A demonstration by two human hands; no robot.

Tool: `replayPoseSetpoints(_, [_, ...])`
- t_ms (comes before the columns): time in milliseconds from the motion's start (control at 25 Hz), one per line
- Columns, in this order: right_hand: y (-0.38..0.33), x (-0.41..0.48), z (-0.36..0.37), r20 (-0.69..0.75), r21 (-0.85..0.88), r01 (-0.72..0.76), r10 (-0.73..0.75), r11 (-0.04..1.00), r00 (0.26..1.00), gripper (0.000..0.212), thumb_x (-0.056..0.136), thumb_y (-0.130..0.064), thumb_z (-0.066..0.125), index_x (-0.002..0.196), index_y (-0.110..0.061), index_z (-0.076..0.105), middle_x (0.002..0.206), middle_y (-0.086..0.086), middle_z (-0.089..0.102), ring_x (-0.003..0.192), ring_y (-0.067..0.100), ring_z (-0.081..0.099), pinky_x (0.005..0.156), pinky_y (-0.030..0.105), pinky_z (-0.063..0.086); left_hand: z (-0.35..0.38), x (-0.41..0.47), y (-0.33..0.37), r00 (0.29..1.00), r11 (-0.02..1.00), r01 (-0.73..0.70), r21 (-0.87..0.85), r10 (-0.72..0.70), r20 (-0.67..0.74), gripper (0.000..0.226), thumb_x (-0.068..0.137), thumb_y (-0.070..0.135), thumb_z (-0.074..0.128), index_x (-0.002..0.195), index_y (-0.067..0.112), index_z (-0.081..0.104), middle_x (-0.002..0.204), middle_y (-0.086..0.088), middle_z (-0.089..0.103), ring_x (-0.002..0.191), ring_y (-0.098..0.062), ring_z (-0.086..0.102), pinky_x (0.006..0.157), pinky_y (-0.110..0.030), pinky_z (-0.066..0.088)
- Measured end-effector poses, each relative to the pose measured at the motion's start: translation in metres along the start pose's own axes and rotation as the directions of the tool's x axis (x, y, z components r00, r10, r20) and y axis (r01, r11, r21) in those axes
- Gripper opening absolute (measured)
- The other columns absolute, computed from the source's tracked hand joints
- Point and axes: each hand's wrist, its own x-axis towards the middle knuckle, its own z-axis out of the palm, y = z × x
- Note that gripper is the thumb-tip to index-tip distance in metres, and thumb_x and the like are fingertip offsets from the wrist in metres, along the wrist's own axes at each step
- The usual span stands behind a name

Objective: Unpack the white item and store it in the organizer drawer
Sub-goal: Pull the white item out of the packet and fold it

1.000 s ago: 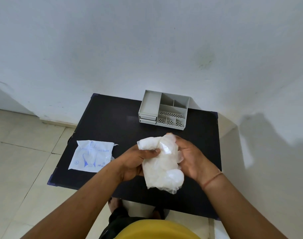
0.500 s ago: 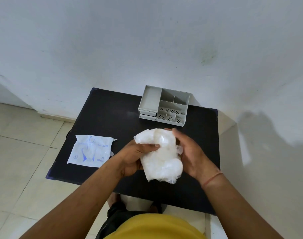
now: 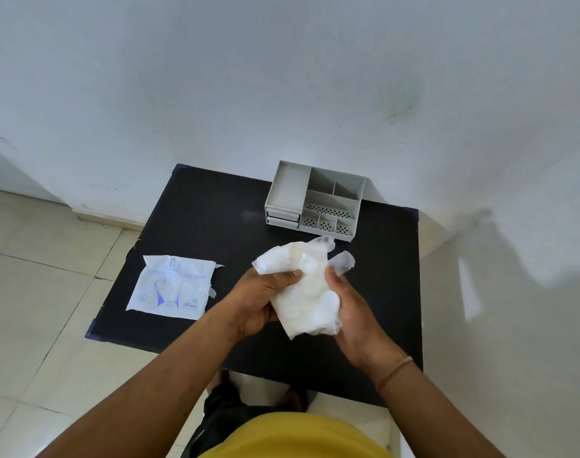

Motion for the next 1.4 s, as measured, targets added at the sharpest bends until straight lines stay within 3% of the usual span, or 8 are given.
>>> replayPoseSetpoints(160, [-0.002, 0.003, -0.005, -0.034, -0.524, 0.151, -0.198, 0.838, 0.980, 0.038, 0.100, -0.041, 0.066, 0.135, -0.039, 0.051, 0.126, 0.000, 0.074, 0.106, 0.016, 0.075, 0.094, 0.046, 0.063, 0.003, 0.002, -0.004, 0.998, 0.998, 0.063, 0.021, -0.063, 0.015, 0.042, 0.091, 0.016, 0.083, 0.132, 0.017, 0.073, 0.126, -0.015, 0.081, 0.115, -0.036, 0.078, 0.092, -0.061, 0.064])
replayPoseSetpoints(400, [0.015, 0.008, -0.011, 0.112, -0.849, 0.321, -0.451, 0.420, 0.886, 0.081, 0.103, -0.018, 0.059, 0.162, -0.051, 0.014, 0.168, -0.002, 0.032, 0.144, 0.015, 0.044, 0.108, 0.033, 0.047, 0.006, -0.001, -0.010, 0.988, 0.989, 0.116, 0.092, -0.125, 0.094, 0.046, 0.089, 0.000, 0.079, 0.133, 0.010, 0.072, 0.127, -0.020, 0.079, 0.114, -0.040, 0.078, 0.090, -0.058, 0.065])
replayPoseSetpoints(560, [0.014, 0.006, -0.005, 0.184, -0.939, 0.285, -0.418, 0.192, 0.890, 0.076, 0.104, -0.022, 0.052, 0.165, -0.044, 0.014, 0.178, 0.002, -0.013, 0.162, 0.028, 0.017, 0.120, 0.045, 0.043, 0.002, -0.001, -0.013, 0.989, 0.982, 0.117, 0.147, -0.129, 0.078, 0.044, 0.092, -0.005, 0.071, 0.134, 0.009, 0.071, 0.128, -0.021, 0.078, 0.116, -0.041, 0.077, 0.097, -0.062, 0.062])
replayPoseSetpoints(960, [0.010, 0.015, 0.024, 0.230, -0.969, 0.189, -0.303, -0.158, 0.925, 0.091, 0.099, -0.044, 0.050, 0.166, -0.039, -0.011, 0.171, 0.004, -0.035, 0.162, 0.029, -0.019, 0.129, 0.064, 0.002, -0.017, -0.002, -0.002, 0.997, 0.993, 0.078, 0.092, -0.078, 0.000, 0.035, 0.089, 0.021, 0.084, 0.124, 0.018, 0.080, 0.123, -0.017, 0.081, 0.116, -0.038, 0.077, 0.103, -0.062, 0.060])
replayPoseSetpoints(1080, [0.003, 0.023, 0.036, 0.265, -0.964, 0.267, -0.194, -0.016, 0.945, 0.085, 0.101, -0.049, 0.046, 0.166, -0.041, -0.008, 0.173, -0.001, -0.033, 0.162, 0.024, -0.019, 0.129, 0.063, 0.002, -0.036, 0.006, 0.004, 0.993, 0.991, 0.120, 0.065, -0.119, -0.026, 0.033, 0.089, 0.013, 0.081, 0.122, 0.013, 0.080, 0.123, -0.020, 0.081, 0.121, -0.044, 0.074, 0.105, -0.064, 0.057])
replayPoseSetpoints(1240, [-0.025, 0.020, 0.046, 0.161, -0.402, 0.179, -0.123, 0.898, 0.979, 0.065, 0.099, -0.058, 0.057, 0.158, -0.055, 0.030, 0.177, -0.011, 0.013, 0.160, 0.018, 0.023, 0.128, 0.055, 0.027, -0.060, 0.014, 0.015, 0.986, 0.989, 0.145, -0.014, -0.144, 0.090, 0.052, 0.088, 0.013, 0.083, 0.139, 0.009, 0.070, 0.142, -0.025, 0.070, 0.132, -0.046, 0.066, 0.113, -0.069, 0.049])
replayPoseSetpoints(1320, [-0.029, 0.021, 0.042, 0.030, 0.180, 0.053, -0.059, 0.982, 0.998, 0.053, 0.102, -0.045, 0.055, 0.155, -0.039, 0.047, 0.164, 0.001, 0.048, 0.144, 0.027, 0.055, 0.119, 0.059, 0.042, -0.068, 0.020, 0.026, 0.978, 0.985, 0.156, -0.068, -0.145, 0.148, 0.061, 0.088, 0.014, 0.085, 0.145, 0.007, 0.065, 0.147, -0.027, 0.066, 0.135, -0.046, 0.064, 0.112, -0.068, 0.050])
replayPoseSetpoints(1400, [-0.023, 0.019, 0.038, 0.019, 0.208, 0.048, -0.053, 0.977, 0.998, 0.045, 0.106, -0.020, 0.048, 0.151, -0.024, 0.054, 0.148, 0.011, 0.065, 0.129, 0.034, 0.067, 0.111, 0.061, 0.050, -0.073, 0.024, 0.037, 0.972, 0.980, 0.167, -0.113, -0.144, 0.183, 0.059, 0.090, 0.013, 0.083, 0.145, 0.005, 0.063, 0.145, -0.028, 0.067, 0.133, -0.046, 0.066, 0.106, -0.064, 0.055])
